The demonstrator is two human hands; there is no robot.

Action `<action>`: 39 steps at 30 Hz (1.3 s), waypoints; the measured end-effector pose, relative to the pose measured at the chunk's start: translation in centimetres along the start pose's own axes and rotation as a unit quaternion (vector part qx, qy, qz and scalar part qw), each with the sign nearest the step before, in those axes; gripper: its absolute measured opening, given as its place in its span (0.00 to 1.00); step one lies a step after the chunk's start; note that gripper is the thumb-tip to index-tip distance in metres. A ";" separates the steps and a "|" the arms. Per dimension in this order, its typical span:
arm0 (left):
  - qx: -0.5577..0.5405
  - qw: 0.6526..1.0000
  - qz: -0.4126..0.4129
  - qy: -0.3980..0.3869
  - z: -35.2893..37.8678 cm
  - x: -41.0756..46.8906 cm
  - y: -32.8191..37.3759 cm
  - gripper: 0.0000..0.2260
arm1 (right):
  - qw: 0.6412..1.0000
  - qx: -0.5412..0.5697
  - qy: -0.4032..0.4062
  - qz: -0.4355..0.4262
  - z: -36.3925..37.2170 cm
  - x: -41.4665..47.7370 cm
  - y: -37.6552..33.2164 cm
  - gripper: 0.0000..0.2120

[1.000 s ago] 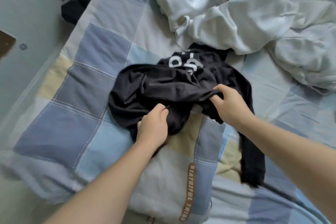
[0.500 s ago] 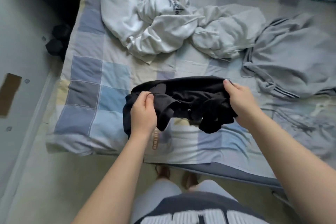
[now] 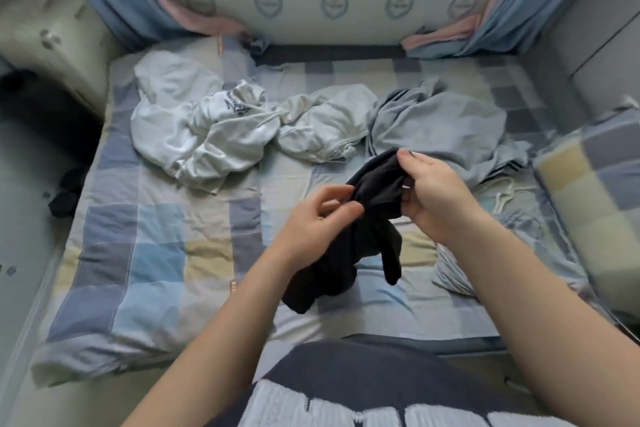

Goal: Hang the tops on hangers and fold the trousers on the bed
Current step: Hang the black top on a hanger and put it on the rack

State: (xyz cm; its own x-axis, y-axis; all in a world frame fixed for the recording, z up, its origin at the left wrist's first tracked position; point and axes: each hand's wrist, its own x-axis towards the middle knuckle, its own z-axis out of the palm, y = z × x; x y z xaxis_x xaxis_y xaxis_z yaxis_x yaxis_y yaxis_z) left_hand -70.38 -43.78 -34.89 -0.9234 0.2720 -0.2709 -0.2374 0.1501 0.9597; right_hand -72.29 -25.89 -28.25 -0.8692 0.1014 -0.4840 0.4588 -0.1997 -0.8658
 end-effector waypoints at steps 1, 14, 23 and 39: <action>0.007 0.999 0.013 -0.034 1.8 -0.3 0.4 0.14 | 1.000 0.011 -0.010 -0.002 -0.6 -0.7 -0.3 0.12; -0.295 0.953 0.042 0.046 9.7 -0.7 10.1 0.12 | 0.960 -0.202 -0.038 -0.193 -12.1 -4.9 1.0 0.27; -0.153 0.974 0.028 0.167 8.1 1.9 10.5 0.13 | 0.935 -0.346 -0.056 -0.058 -14.2 -1.6 10.9 0.06; 0.126 0.990 -0.026 0.052 14.3 -2.1 -0.4 0.05 | 0.979 0.198 -0.044 -0.014 -11.0 -4.0 0.6 0.09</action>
State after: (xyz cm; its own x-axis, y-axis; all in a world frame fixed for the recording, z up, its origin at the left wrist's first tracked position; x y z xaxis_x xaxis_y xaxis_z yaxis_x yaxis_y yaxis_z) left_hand -64.03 -30.82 -35.80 -0.9408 0.1604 -0.2988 -0.2156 0.3972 0.8920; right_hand -66.47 -15.69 -28.20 -0.9008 0.0316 -0.4332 0.3423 -0.5621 -0.7529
